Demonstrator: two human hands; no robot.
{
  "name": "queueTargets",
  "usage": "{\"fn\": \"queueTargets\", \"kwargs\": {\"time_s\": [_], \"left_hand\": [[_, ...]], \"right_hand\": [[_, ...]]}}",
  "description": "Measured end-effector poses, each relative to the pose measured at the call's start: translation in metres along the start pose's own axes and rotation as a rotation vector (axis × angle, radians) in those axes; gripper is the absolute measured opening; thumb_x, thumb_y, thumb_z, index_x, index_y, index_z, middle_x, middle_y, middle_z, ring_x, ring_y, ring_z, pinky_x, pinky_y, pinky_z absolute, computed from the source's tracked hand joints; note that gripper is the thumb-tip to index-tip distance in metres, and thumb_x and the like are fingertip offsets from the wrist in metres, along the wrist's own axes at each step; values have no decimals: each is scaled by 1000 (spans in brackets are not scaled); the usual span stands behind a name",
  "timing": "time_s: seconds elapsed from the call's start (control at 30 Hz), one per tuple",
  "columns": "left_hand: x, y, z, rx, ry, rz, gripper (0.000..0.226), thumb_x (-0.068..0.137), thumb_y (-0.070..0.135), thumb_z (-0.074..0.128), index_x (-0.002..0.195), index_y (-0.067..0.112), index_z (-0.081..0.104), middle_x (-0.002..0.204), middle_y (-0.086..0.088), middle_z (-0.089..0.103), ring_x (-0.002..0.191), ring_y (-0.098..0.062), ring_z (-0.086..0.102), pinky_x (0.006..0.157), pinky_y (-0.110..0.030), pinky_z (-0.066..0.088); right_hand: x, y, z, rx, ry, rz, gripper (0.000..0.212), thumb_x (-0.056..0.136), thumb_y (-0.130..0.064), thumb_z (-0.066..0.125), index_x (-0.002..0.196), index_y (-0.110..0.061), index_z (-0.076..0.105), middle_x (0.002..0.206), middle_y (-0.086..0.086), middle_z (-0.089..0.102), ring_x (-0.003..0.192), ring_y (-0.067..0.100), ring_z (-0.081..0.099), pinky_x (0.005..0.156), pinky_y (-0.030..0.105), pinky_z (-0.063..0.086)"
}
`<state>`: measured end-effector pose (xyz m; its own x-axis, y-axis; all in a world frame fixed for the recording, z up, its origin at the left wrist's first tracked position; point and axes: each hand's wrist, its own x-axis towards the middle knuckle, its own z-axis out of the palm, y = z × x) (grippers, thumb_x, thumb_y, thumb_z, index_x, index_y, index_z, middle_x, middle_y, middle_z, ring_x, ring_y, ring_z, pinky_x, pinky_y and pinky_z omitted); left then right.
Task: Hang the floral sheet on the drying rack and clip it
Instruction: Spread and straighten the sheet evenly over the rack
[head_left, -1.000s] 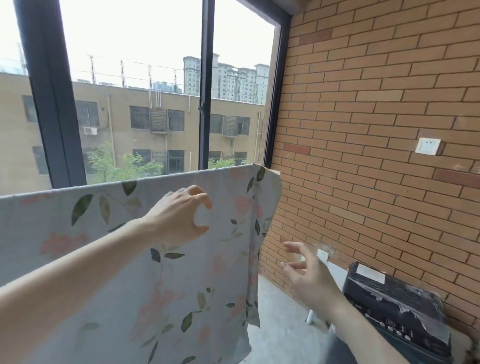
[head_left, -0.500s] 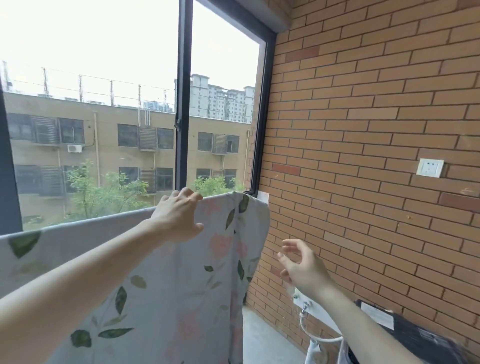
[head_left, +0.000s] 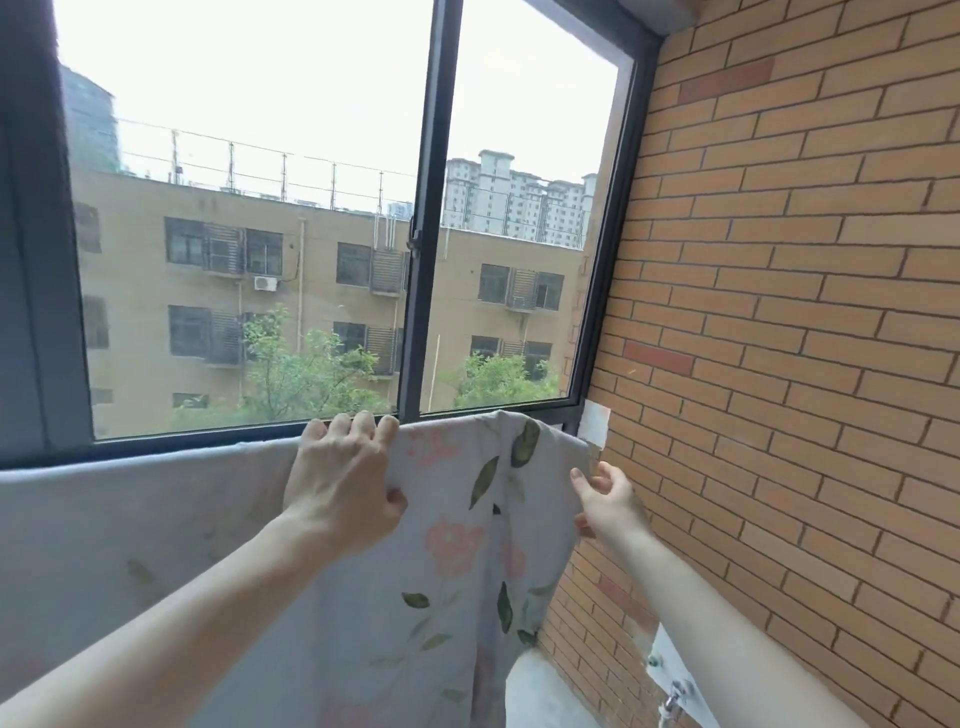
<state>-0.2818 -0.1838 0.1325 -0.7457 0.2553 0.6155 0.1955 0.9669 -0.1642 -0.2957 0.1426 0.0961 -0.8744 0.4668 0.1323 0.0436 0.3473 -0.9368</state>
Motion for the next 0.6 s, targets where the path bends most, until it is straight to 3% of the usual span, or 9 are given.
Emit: {"fn": "queueTargets", "kwargs": {"time_s": [0.1,0.2,0.3,0.4,0.5,0.6], "left_hand": [[1,1,6,7,52,-40,55,63,55,63,104,19,61,90,-1,61,84,-27,60,79,-44,43],[2,8,8,14,85,-79,51,62,56,63,100,21,59,88,1,61,84,-27,60,78,-44,41],[5,14,6,22,100,-113,48,64,57,63,97,23,57,87,3,61,84,-25,61,78,-43,43],[6,16,3,32,99,-140,43,66,57,60,93,27,49,85,6,60,83,-24,62,79,-41,45],[5,18,-1,27,77,-161,40,68,58,58,91,31,41,86,8,61,86,-22,63,80,-39,45],[6,21,-7,23,47,-187,38,69,60,57,89,34,39,87,10,62,88,-20,64,81,-38,44]], "right_hand": [[33,0,9,41,-58,-7,40,98,-40,67,131,-22,55,124,-1,66,77,23,71,58,33,59],[61,-1,13,23,-132,-86,25,97,-35,70,109,-13,71,99,2,74,72,17,68,55,32,57],[86,-14,10,3,-138,-228,21,98,-38,68,91,-18,72,79,0,72,61,16,63,62,41,58],[113,-38,3,45,-66,-293,22,103,-33,60,86,-20,67,77,-2,66,66,18,60,60,32,54],[138,-64,5,82,-54,-321,20,105,-30,56,92,-22,69,83,-5,68,74,17,63,66,32,58],[152,-83,20,87,-43,-338,20,106,-26,53,96,-20,69,83,-5,67,71,13,60,58,25,50]]}}
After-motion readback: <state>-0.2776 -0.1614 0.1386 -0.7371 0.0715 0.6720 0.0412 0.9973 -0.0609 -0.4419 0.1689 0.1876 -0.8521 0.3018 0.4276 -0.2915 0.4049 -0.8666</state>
